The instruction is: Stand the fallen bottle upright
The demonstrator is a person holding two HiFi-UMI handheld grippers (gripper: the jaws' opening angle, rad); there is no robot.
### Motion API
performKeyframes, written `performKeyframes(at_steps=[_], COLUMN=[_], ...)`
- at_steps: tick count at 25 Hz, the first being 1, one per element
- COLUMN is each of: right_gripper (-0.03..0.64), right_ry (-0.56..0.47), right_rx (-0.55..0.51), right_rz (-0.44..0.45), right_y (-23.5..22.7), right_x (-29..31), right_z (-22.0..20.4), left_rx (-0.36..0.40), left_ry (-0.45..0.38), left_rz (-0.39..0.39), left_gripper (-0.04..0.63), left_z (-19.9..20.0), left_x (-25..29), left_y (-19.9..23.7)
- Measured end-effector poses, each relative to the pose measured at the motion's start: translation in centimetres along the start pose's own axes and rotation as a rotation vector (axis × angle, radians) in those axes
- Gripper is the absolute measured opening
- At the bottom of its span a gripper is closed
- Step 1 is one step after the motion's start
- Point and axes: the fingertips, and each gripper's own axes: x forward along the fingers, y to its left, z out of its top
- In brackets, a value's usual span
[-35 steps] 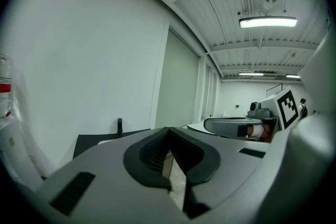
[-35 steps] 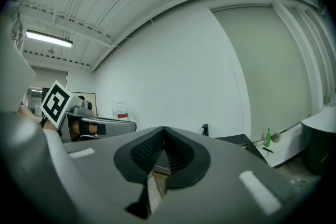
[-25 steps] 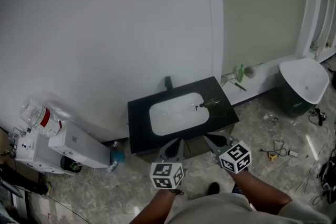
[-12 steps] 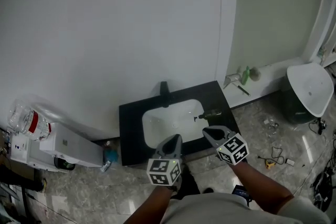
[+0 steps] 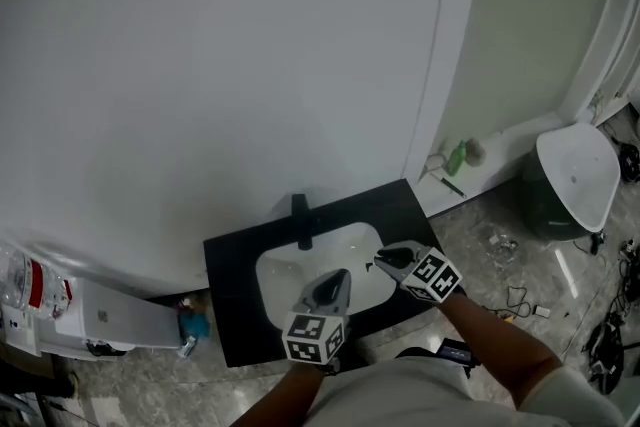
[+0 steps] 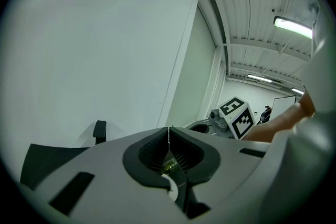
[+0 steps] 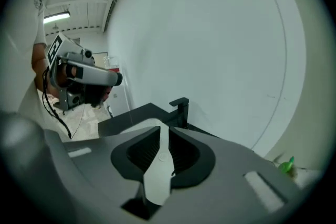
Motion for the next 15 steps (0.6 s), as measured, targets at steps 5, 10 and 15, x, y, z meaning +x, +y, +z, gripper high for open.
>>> performKeyframes(at_steps=[5,10,15], right_gripper=[0.074,0.102,0.117], right_ry=[0.181,0.390,0.543], right_rx=[-0.080,-0.197,-0.403], right_rz=[0.177,0.424,0.539], right_y=[-2.0,-1.6,-2.3], right_x=[3.7,6.9,9.4], right_z=[-3.2,-8.4,-12.7], left_rx=[-0.039,-0.061,-0.081], left_ry=[0.027,0.033,0.031], left_rz=[0.018,0.092,0.174], left_gripper=[0.009,0.009,0.009], left_z=[0.2,1.3,1.5], left_x=[2.8,5.3,6.7], left_y=[2.1,4.2,5.1])
